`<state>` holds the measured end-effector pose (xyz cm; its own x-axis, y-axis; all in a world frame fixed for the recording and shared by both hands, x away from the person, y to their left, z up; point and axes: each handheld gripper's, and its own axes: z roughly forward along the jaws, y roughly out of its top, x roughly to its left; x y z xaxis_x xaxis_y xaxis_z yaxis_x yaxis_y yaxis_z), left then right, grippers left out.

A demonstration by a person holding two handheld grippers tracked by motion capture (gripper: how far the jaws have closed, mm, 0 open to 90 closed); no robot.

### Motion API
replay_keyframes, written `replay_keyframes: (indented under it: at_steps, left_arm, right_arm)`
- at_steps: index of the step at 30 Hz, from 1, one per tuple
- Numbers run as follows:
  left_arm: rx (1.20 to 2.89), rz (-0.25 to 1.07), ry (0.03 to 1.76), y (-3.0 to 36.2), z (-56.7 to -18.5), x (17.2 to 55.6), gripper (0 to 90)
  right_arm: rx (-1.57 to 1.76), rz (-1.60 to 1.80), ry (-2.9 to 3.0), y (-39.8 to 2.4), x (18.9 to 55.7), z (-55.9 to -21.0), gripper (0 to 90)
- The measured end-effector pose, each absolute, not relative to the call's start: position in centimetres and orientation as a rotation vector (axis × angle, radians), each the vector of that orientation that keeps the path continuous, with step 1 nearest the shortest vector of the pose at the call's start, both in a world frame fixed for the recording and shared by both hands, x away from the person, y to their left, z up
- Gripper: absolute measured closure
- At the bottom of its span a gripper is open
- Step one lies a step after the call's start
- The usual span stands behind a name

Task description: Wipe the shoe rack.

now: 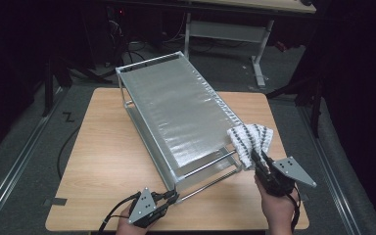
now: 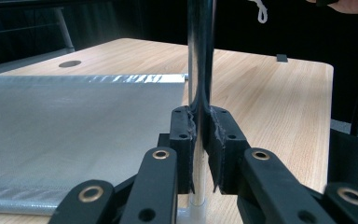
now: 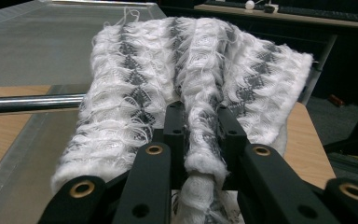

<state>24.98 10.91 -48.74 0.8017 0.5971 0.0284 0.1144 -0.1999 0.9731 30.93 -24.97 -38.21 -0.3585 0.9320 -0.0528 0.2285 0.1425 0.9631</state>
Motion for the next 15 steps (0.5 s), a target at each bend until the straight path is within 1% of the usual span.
replay_keyframes:
  at_steps: [7, 15]
  left_arm:
    - [1.76, 0.497, 0.54, 11.1, -48.7, 25.1, 80.5]
    - [1.764, 0.5, 0.534, 11.1, -48.7, 25.1, 80.5]
  right_arm:
    - [1.056, 1.289, 1.769, -23.4, 30.2, -38.0, 75.5]
    - [0.944, 1.342, 1.857, -20.6, 28.7, -37.8, 77.5]
